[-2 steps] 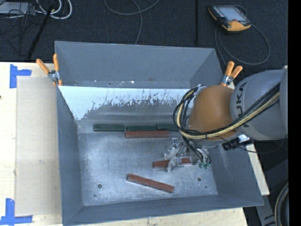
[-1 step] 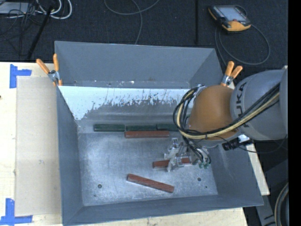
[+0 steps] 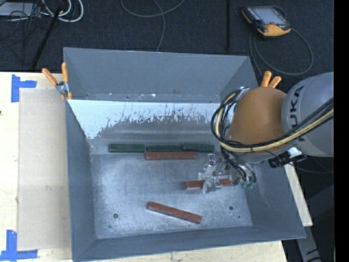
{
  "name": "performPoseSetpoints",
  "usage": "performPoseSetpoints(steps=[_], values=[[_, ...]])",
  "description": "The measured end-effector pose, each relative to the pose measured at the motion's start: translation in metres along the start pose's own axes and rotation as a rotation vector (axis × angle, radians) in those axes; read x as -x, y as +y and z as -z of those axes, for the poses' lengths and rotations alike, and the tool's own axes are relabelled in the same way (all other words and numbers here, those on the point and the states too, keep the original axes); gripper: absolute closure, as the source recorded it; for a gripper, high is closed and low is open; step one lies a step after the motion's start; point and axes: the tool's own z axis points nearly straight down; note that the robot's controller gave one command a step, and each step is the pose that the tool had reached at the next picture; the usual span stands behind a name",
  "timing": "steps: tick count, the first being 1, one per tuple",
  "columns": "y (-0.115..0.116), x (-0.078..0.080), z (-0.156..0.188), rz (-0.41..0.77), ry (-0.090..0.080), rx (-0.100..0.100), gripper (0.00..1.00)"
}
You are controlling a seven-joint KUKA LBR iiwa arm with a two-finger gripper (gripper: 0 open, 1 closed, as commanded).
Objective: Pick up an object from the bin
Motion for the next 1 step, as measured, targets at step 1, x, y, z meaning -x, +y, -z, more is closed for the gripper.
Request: performPoseSetpoints(steps=[1], values=[[0.0000,0.0122,0.1334,-0.026,-0.007,-0.001,1.00]])
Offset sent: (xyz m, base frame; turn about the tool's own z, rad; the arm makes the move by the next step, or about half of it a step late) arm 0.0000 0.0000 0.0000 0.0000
